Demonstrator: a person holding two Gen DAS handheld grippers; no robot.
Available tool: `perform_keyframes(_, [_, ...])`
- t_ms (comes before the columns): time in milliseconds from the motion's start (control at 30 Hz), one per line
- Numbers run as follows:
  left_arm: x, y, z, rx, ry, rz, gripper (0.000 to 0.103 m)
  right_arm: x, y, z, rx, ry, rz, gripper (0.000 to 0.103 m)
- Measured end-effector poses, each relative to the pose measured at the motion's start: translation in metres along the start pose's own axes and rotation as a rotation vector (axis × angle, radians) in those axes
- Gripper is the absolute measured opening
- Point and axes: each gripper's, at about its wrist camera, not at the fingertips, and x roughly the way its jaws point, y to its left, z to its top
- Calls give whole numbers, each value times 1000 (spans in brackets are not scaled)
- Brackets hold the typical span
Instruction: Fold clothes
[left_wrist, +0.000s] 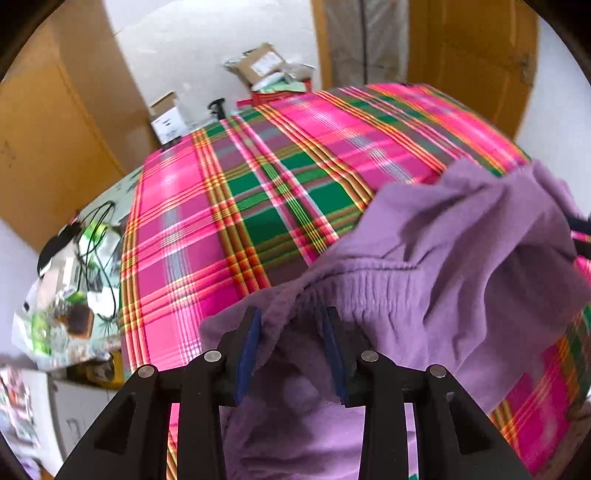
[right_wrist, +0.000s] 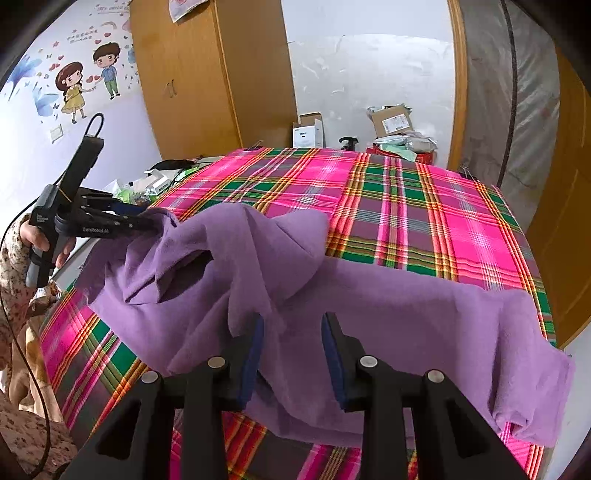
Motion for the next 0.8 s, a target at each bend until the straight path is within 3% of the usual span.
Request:
perform_keyframes(200, [11,-4,-1,102,37,-17,36,-3,9,10,-2,-28,63,33])
perform_keyframes(300, [16,-7,2,132,44,-23,38,5,11,13,-13,-2,55,33])
perform_keyframes(633, [35,-7,7,127,77,-40,37,25,18,16,-54,60,40,33])
perform_keyframes(667, [34,-5,7,114,72,-41,36,27,19,18,-63,63,38,33])
perform_keyframes(733, [34,-1,7,88,63,-43,15,30,18,21,-59,64,35,32])
perform_keyframes(767, [34,0,7,75,58,-44,15,32,18,23,-57,64,34,31])
perform_keyframes(800, [33,4,7,50,51,-53,14,33,18,25,-55,65,33,23])
